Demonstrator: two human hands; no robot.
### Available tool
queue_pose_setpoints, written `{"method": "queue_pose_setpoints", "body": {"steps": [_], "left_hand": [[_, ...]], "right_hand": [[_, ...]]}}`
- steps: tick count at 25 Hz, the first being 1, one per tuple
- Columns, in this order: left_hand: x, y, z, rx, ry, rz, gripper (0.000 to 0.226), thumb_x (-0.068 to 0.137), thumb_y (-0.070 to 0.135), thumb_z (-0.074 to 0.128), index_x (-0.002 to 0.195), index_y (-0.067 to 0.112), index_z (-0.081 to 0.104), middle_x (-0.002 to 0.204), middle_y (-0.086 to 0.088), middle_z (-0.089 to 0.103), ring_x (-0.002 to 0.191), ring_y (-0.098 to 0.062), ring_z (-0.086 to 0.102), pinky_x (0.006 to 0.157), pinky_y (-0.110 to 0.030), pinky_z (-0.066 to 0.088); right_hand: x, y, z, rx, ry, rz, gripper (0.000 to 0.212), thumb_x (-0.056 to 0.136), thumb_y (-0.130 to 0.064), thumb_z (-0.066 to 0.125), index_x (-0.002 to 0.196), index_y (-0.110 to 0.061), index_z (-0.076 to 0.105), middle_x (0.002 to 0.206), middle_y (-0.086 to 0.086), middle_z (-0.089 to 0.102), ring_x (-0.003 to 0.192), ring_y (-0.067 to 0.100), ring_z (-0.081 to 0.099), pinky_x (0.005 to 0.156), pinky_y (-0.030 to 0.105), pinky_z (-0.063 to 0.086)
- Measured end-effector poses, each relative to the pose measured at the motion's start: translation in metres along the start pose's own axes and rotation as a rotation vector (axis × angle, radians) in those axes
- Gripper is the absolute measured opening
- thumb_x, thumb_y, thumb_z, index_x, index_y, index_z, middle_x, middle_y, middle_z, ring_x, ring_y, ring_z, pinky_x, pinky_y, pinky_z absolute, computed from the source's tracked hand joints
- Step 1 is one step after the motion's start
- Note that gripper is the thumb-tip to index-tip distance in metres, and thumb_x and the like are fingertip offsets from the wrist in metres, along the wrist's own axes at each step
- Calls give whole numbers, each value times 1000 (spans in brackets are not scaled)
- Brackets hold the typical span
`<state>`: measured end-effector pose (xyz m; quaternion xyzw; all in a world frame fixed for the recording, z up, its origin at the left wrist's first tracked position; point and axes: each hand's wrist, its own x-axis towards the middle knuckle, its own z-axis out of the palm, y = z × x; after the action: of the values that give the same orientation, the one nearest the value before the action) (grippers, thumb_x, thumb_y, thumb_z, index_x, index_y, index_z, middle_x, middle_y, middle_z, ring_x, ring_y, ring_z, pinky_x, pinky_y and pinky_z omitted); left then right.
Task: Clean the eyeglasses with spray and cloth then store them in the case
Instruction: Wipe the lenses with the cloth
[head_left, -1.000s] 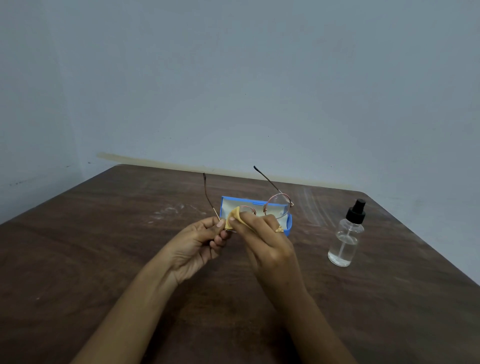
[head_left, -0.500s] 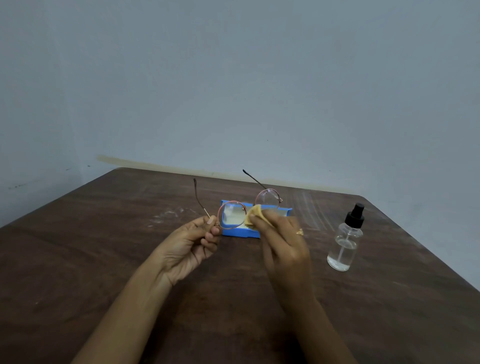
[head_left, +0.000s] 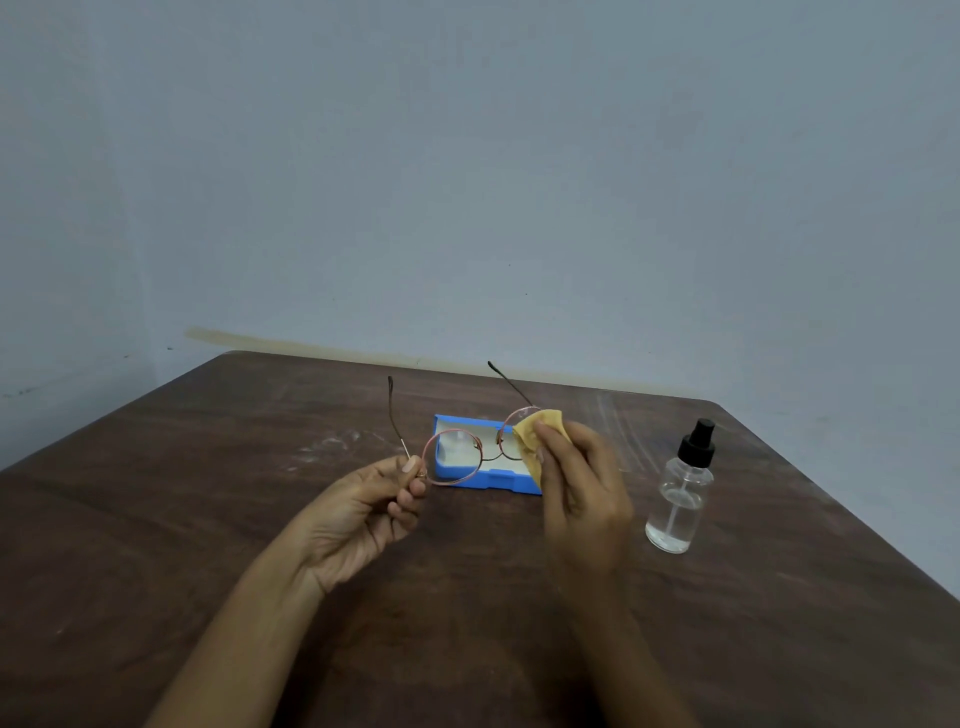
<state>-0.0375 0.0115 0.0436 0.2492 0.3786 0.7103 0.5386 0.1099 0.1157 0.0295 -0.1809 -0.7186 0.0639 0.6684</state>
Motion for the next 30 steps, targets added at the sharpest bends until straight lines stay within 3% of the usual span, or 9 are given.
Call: {"method": "queue_pose_setpoints", "body": {"steps": [7, 11, 14, 17, 21, 25, 30], "left_hand": [[3, -2, -5, 40, -14, -9, 7, 70, 2, 48, 76, 4, 49, 50, -2, 53, 36, -1, 44, 34, -8, 38], [4, -3, -6, 39, -23, -15, 10, 68, 0, 47, 77, 4, 50, 50, -2, 54, 36, -2, 44, 34, -8, 38], [4, -2, -6, 22, -30, -13, 13, 65, -4, 49, 76, 4, 49, 49, -2, 54, 35, -2, 44, 35, -7, 38], [4, -2, -4, -15, -30, -4, 25, 53, -5, 57, 75, 4, 49, 48, -3, 53, 34, -3, 44, 34, -7, 37], [4, -1, -6, -46, -19, -6, 24, 55, -6, 55, 77, 3, 50, 48, -3, 53, 34, -4, 44, 34, -7, 37], [5, -3, -9, -17, -18, -24, 14, 66, -5, 45, 77, 4, 50, 49, -2, 53, 35, -3, 44, 34, -8, 38], [7, -6, -11, 56, -9, -39, 7, 71, 0, 47, 73, 5, 50, 51, -2, 53, 36, -3, 44, 34, -9, 38]], "right_hand": [[-1, 4, -3, -117, -90, -175, 32, 74, 13, 64, 105, 4, 65, 103, 18, 67, 101, 17, 54, 84, 32, 50], [1, 1, -5, -128, -116, -247, 23, 82, 5, 56, 104, 3, 66, 103, 16, 68, 97, 15, 52, 88, 22, 45], [1, -1, -6, -116, -174, -254, 23, 85, 0, 53, 102, 3, 68, 100, 14, 70, 92, 14, 53, 86, 18, 41], [-1, -1, -6, -135, -200, -270, 21, 83, -2, 58, 100, 3, 69, 97, 13, 71, 90, 16, 60, 82, 21, 46], [-3, 3, -6, -148, -177, -212, 24, 75, 7, 61, 97, 3, 70, 97, 14, 71, 95, 13, 51, 84, 24, 46], [-3, 10, -7, -135, -115, -108, 25, 76, 9, 58, 97, 0, 70, 97, 11, 69, 93, 11, 51, 86, 14, 40], [-4, 14, -5, -149, -46, -38, 23, 78, 4, 59, 98, 0, 69, 97, 15, 69, 90, 18, 61, 81, 24, 47]]}}
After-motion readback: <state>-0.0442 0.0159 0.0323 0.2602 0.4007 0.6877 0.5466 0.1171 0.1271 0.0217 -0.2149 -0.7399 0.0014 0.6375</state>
